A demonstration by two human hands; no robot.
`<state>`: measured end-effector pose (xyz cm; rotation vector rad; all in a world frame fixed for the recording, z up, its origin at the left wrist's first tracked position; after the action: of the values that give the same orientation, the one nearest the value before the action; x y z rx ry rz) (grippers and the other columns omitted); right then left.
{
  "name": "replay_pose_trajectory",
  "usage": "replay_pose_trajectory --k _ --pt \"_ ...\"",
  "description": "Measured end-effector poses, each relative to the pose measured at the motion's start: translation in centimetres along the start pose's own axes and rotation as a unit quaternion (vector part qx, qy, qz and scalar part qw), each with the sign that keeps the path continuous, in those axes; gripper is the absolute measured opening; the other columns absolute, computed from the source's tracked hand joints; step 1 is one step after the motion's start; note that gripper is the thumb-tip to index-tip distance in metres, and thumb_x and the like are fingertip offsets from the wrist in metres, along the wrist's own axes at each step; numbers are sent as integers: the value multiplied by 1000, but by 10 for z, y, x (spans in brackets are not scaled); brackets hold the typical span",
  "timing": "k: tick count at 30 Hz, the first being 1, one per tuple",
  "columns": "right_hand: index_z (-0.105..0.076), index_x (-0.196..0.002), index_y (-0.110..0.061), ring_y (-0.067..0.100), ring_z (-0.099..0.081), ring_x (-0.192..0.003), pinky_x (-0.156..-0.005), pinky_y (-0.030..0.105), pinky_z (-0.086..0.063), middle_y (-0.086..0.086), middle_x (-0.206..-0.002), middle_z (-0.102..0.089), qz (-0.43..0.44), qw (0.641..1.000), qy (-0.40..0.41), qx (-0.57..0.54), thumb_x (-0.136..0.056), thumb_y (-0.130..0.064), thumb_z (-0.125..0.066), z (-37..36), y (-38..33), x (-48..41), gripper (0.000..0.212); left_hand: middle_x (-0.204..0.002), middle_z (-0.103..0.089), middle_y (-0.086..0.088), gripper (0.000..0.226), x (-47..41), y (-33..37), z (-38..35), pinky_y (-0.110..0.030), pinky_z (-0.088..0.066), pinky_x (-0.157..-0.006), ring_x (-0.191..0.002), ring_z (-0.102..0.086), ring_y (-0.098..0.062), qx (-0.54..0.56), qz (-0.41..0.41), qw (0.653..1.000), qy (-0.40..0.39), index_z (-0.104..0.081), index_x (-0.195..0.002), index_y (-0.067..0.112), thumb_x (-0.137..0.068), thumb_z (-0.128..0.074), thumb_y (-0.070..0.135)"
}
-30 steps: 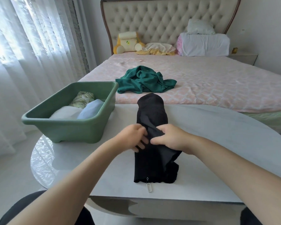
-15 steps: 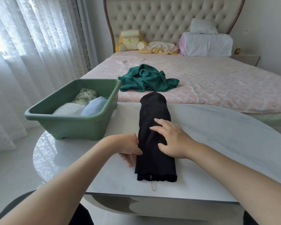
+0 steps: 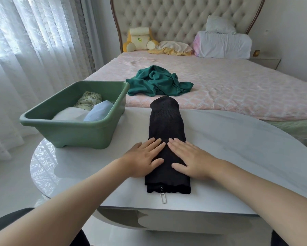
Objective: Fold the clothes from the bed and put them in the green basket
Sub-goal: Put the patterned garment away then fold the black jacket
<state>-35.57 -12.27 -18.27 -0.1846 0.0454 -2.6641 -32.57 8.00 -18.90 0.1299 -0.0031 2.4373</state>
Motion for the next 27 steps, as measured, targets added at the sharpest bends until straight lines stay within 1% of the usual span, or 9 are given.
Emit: replay_pose_trajectory --k 3,7,11,14,17,20,24,26,27 --pt "-3 -161 -27 3 10 -152 -126 35 -2 -11 -168 6 6 1000 6 -13 -82 -69 -8 2 4 7 90 -166 10 8 70 5 -4 -1 -41 -4 -124 -151 13 -9 11 5 1000 -6 4 -159 30 -99 -12 63" --pt "-26 -159 -26 7 -1 -154 -126 35 -4 -6 -168 -8 53 998 25 -25 -81 -35 -38 17 -3 20 80 -167 -2 6 83 9 0 0 -39 1 -124 -153 6 -13 -49 -20 997 64 -12 -159 23 -90 3 65" --pt "-12 -161 -29 4 8 -153 -126 33 -1 -10 -168 5 81 995 -57 -28 -81 -23 -53 17 -14 32 90 -166 -6 7 79 18 10 -5 -25 -1 -123 -152 -1 -7 77 -63 993 63 -13 -159 21 -91 -3 59" --pt "-40 -153 -32 11 -21 -151 -122 32 -20 -3 -166 -21 132 990 51 -25 -76 -32 -57 19 -18 39 79 -166 0 11 75 22 6 -4 -28 2 -123 -152 2 -5 56 -56 996 36 -8 -160 26 -93 -9 61" --pt "-61 -135 -26 18 -53 -127 -102 34 -45 3 -144 -54 213 966 141 47 -74 -31 -64 19 -19 40 61 -165 -10 11 74 26 4 5 -31 -5 -124 -151 -7 -6 42 -59 997 35 -16 -158 30 -93 -21 63" --pt "-68 -121 -17 20 -66 -107 -84 34 -55 1 -120 -69 259 942 207 58 -84 -27 -62 12 -22 38 38 -162 -22 14 63 33 6 16 -23 -12 -122 -149 -15 -3 112 -82 990 26 -31 -154 31 -96 -53 39" --pt "-67 -100 -16 7 -59 -70 -66 32 -48 -9 -81 -67 97 953 222 -179 -98 -34 -53 21 -11 33 22 -163 -14 18 96 40 2 23 -23 -12 -122 -149 -6 2 145 -95 982 -73 -18 -158 31 -74 -64 23" --pt "-65 -94 -14 11 -54 -63 -65 38 -48 -3 -71 -63 24 944 210 -252 -99 -39 -55 24 -4 31 27 -154 -31 17 103 40 4 23 -24 -25 -117 -144 -23 -2 160 -104 979 -65 -19 -156 31 -68 -72 24" --pt "-66 -93 -15 15 -57 -66 -69 41 -50 1 -72 -64 -2 938 205 -280 -98 -42 -54 24 -1 30 29 -140 -44 19 97 39 7 25 -21 -35 -108 -132 -39 -2 191 -104 975 -40 -28 -150 33 -67 -78 25"
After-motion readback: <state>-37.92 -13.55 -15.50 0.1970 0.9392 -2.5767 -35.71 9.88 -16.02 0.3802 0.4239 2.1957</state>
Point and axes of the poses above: each hand's wrist, its own x-axis away from the middle knuckle, its own z-axis out of the back of the hand, y = z × x, the point moved 3 cm from there along -x, towards the middle knuckle
